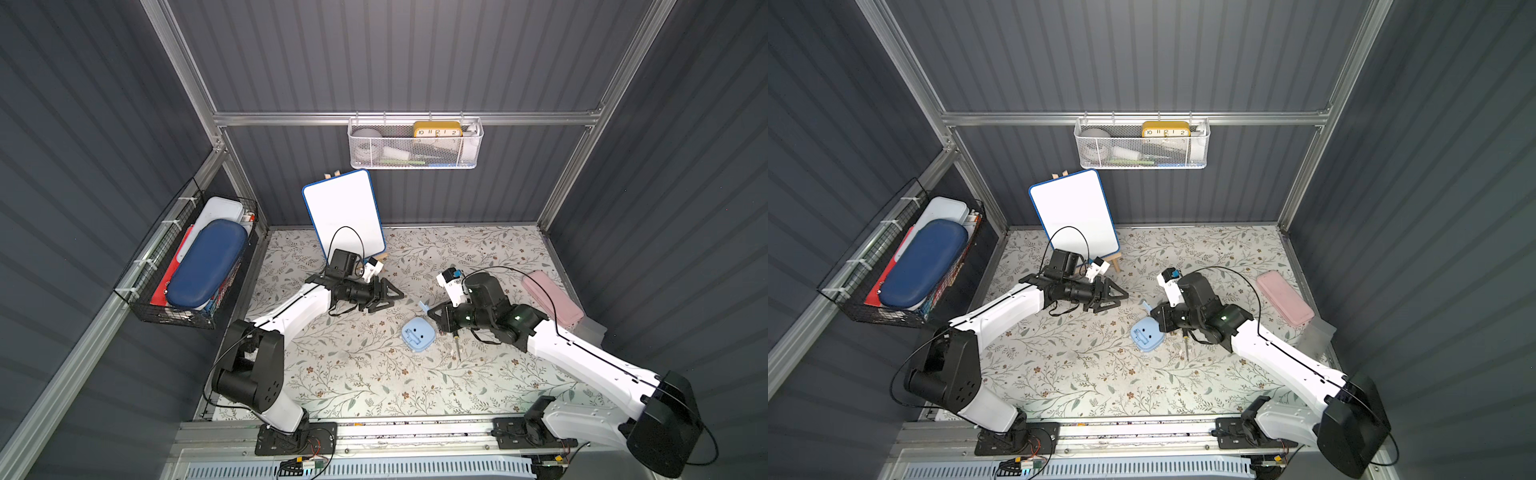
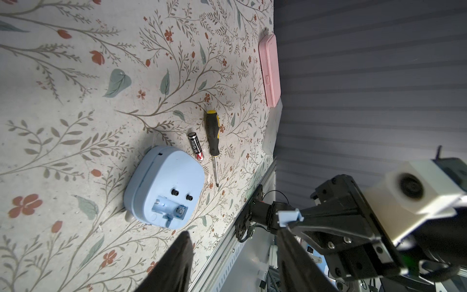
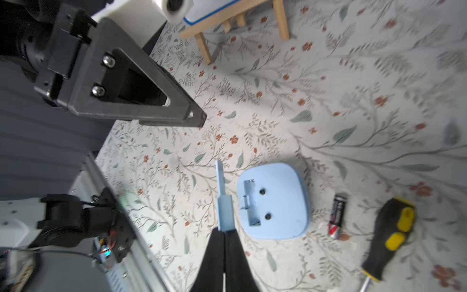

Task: Remove the battery from the alarm
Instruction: Place the cover on the alarm.

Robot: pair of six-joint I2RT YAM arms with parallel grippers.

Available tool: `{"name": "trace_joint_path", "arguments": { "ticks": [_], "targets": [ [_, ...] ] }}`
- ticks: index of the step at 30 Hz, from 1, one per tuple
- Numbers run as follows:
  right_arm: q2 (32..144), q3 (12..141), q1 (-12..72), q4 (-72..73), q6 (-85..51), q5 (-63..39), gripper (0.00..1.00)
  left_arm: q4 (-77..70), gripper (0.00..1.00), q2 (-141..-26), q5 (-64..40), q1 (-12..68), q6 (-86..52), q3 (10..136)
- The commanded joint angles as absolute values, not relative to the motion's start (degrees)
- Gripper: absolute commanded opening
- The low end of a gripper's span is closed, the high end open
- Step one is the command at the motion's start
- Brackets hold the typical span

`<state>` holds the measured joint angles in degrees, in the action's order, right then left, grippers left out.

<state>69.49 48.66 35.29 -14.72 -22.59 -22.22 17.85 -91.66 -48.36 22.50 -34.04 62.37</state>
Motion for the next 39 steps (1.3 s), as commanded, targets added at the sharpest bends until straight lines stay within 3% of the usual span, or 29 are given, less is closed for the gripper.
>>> {"name": "trace_joint_path", "arguments": {
  "ticks": [1,7,25,39],
  "targets": [
    [72.82,46.81,33.67,-11.99,-29.89,-38.56,0.00,17.13,0.57,-89.35,-47.88,22.06,-32.02,61.53],
    [76.72,43.96,32.55,-8.24,-34.47,-39.03,0.00,16.00,0.57,-88.16,-47.46,22.06,-31.99,60.23],
    [81.77,42.27,31.54,-8.35,-35.59,-24.67,0.00,13.21,0.56,-88.16,-48.87,22.06,-31.38,58.54],
    [86.19,43.75,30.39,-8.02,-35.42,-27.80,0.00,12.37,0.55,-87.65,-49.81,22.05,-31.68,58.21]
  ]
}}
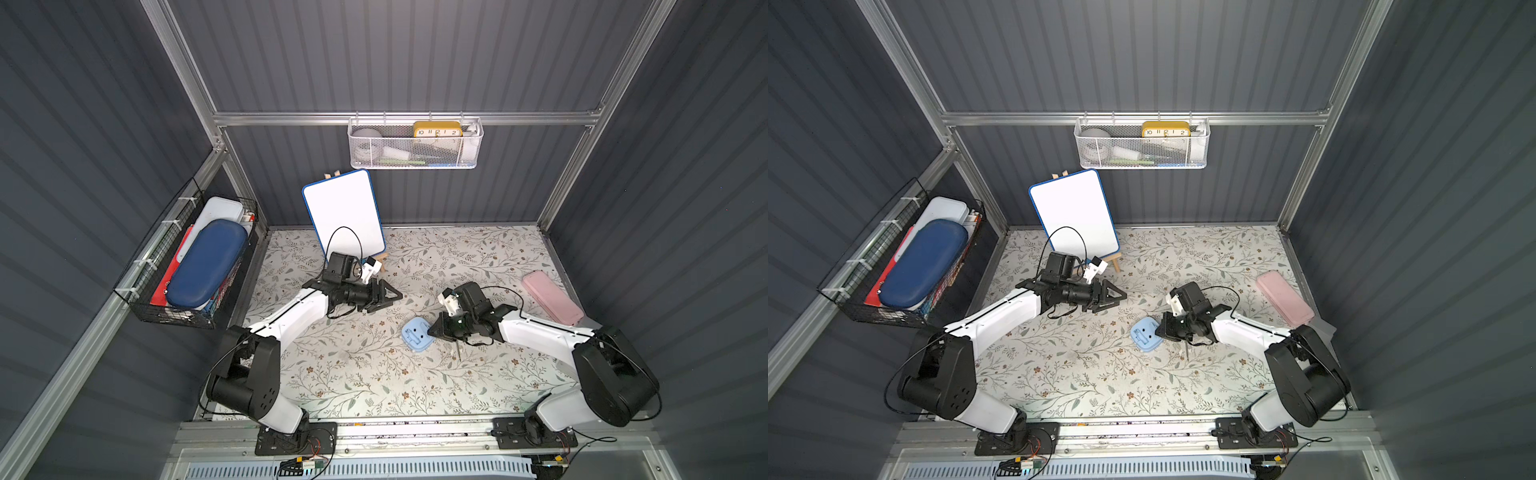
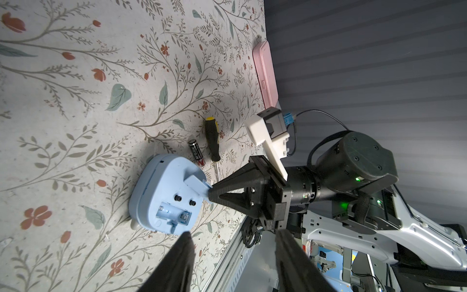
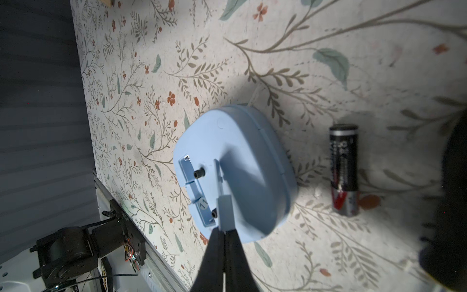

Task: Remove the battery from the alarm
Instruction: Place the cover on the alarm.

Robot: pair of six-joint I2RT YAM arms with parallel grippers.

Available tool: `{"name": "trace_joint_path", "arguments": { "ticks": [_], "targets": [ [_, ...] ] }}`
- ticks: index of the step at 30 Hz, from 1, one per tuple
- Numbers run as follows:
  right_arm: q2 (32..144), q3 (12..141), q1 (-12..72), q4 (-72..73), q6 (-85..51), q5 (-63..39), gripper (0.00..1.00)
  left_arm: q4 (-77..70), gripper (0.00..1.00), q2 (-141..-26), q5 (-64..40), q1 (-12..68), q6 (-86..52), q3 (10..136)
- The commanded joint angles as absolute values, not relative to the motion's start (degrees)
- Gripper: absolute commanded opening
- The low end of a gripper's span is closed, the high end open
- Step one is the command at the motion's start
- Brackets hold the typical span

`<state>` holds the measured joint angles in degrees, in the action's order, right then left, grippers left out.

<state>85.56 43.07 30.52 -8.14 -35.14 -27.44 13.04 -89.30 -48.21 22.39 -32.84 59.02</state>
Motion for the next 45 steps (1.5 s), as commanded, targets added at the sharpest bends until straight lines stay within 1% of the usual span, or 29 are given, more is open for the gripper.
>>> {"name": "trace_joint_path", "arguments": {
  "ticks": [1,5,7,11,15,26,28,36,42,45],
  "targets": [
    [86.38,43.79,30.35,-8.13,-35.34,-27.81,0.00,12.39,0.55,-87.56,-49.83,22.04,-31.73,58.19],
    [86.40,43.66,30.33,-8.77,-35.41,-26.80,0.03,12.04,0.54,-87.12,-50.16,22.06,-31.99,58.07],
    [86.09,43.50,30.37,-8.77,-35.76,-26.66,0.07,11.99,0.54,-87.10,-50.26,22.06,-31.97,58.15],
    [85.81,43.97,30.33,-10.41,-35.30,-25.98,0.11,12.01,0.54,-87.10,-50.45,22.06,-31.99,58.30],
    [86.38,44.54,30.36,-11.13,-34.72,-26.29,0.13,11.35,0.54,-86.61,-50.62,22.05,-32.35,58.00],
    [88.23,45.96,30.85,-10.86,-34.72,-27.34,0.14,10.81,0.53,-86.33,-51.23,22.06,-32.39,57.88],
    [88.53,46.35,30.88,-11.32,-34.72,-27.53,0.16,10.72,0.53,-86.30,-51.50,22.06,-32.48,57.89],
    [87.54,47.35,31.03,-13.51,-33.97,-25.96,0.27,10.72,0.53,-85.81,-51.71,22.06,-32.17,57.93],
    [87.20,48.57,31.20,-16.90,-33.06,-24.90,0.29,10.94,0.52,-85.87,-51.86,22.06,-32.07,58.53],
    [83.74,48.09,31.21,-20.17,-32.34,-22.51,0.29,11.46,0.52,-85.45,-51.62,22.06,-31.82,58.76]
  ]
}}
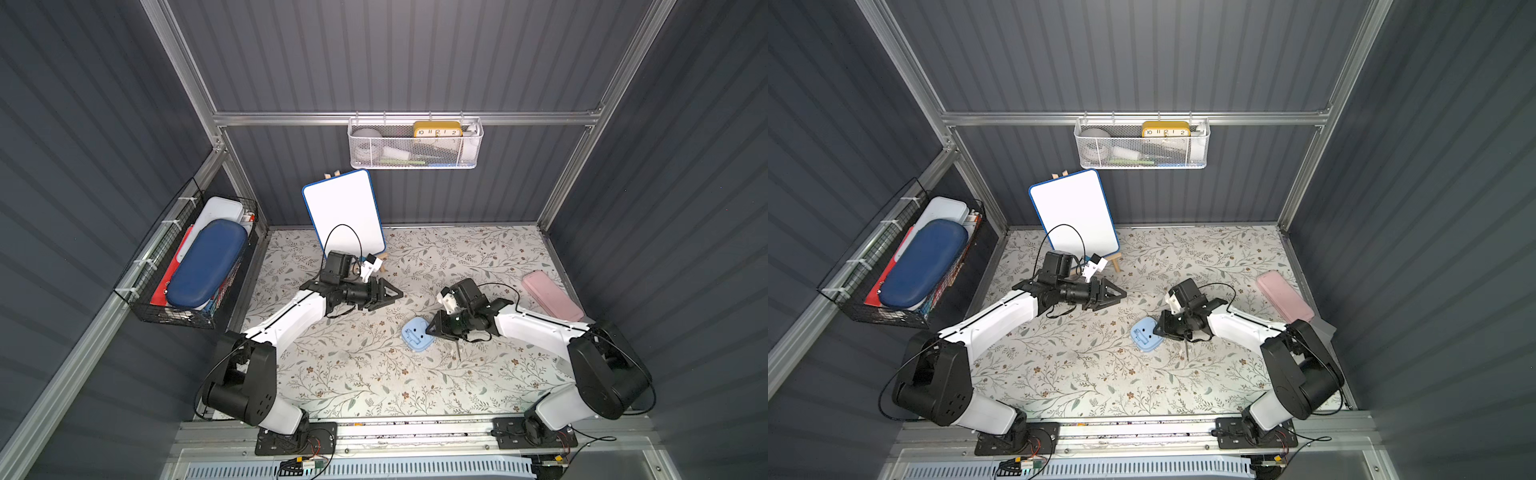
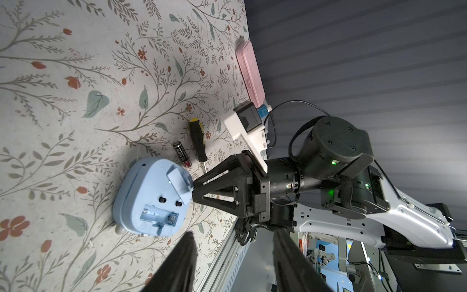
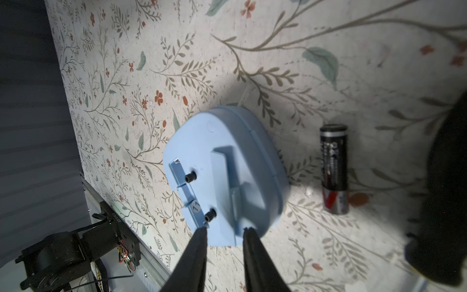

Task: Remove the battery from the alarm
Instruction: Place the cover on the alarm.

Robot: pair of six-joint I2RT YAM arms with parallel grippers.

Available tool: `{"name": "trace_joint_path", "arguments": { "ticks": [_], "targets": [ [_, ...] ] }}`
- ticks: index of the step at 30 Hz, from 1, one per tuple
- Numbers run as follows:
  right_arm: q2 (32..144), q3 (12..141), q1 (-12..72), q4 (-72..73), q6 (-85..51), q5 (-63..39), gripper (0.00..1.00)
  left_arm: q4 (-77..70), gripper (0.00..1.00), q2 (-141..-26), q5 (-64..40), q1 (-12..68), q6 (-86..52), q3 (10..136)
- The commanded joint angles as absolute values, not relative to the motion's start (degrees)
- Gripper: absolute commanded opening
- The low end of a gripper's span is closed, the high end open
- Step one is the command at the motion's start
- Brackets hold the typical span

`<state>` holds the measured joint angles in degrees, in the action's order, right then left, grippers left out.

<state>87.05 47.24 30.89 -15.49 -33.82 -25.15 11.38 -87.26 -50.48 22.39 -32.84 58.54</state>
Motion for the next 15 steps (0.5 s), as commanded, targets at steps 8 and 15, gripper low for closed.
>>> {"name": "trace_joint_path", "arguments": {
  "ticks": [8,15],
  "targets": [
    [83.89,56.25,31.47,-32.03,-25.55,-12.57,0.18,12.78,0.52,-86.33,-47.50,22.06,-29.69,58.64],
    [93.03,64.83,32.64,-38.44,-19.97,-13.44,0.17,13.32,0.52,-88.74,-44.47,22.02,-27.03,57.46]
  ]
}}
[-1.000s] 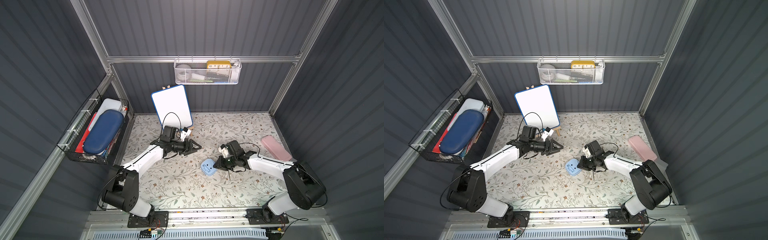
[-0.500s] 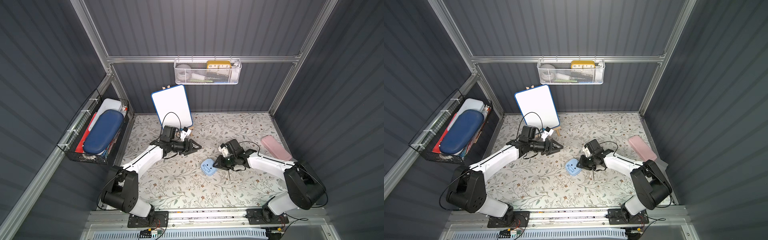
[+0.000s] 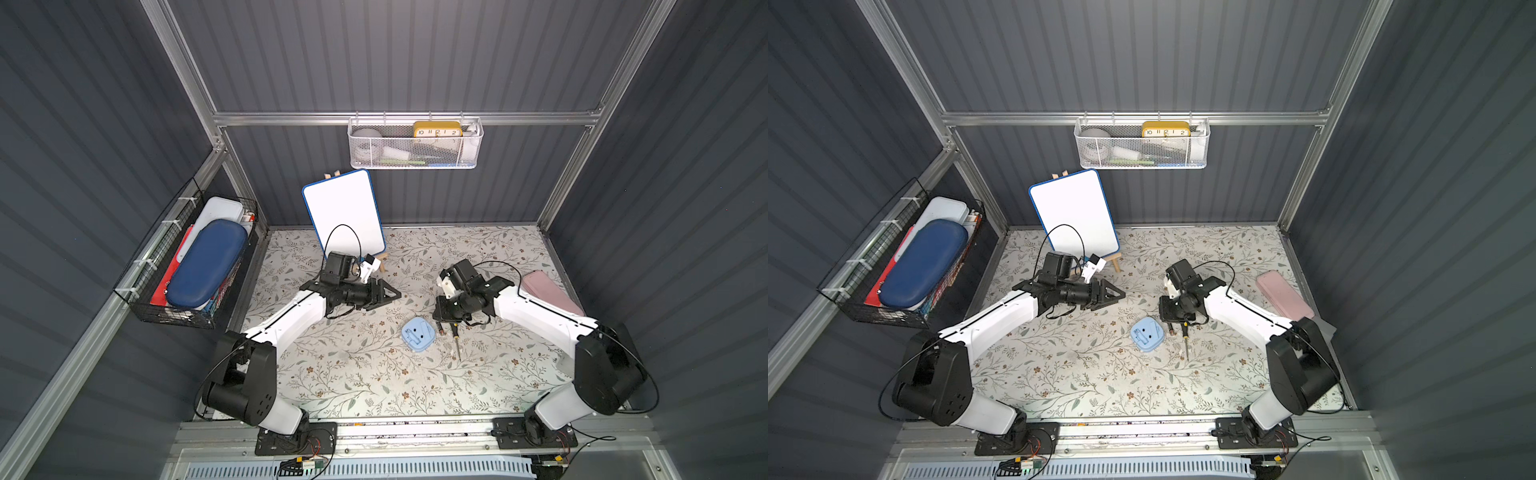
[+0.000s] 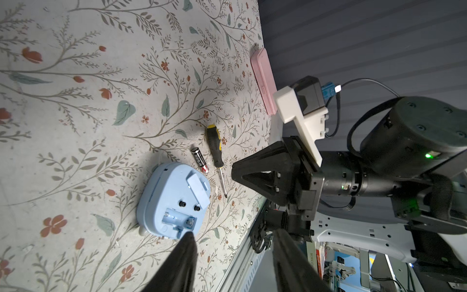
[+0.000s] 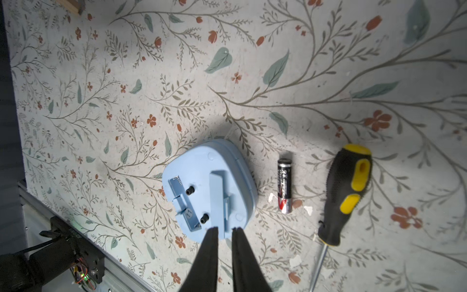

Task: Remove the battery from the alarm
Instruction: Place the cover on the alarm, then pick up the cover from the alarm.

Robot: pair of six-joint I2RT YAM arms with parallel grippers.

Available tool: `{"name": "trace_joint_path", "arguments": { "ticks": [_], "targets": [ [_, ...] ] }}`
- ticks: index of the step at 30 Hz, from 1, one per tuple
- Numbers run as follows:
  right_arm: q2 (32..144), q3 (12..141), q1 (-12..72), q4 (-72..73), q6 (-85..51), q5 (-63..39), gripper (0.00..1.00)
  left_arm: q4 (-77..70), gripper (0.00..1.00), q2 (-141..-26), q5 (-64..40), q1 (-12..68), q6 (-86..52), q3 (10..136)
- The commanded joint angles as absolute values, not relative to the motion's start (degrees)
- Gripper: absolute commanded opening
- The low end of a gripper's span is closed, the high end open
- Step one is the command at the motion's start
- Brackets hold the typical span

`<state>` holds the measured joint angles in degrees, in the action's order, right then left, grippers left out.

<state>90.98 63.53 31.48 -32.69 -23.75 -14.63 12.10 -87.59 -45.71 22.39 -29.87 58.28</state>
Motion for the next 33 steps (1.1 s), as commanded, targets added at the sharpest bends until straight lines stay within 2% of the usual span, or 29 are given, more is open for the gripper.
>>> {"name": "trace_joint_path", "arguments": {
  "ticks": [1,10,33],
  "targets": [
    [93.30,64.93,33.15,-38.29,-19.91,-13.16,0.18,13.11,0.52,-89.03,-44.60,22.06,-26.83,57.47],
    [96.15,65.83,36.98,-38.27,-18.98,-12.23,0.21,11.96,0.52,-90.69,-45.13,22.03,-25.92,57.13],
    [98.94,67.68,37.29,-37.48,-19.93,-10.04,0.24,11.00,0.52,-90.53,-46.62,21.97,-25.40,56.49]
  ]
}}
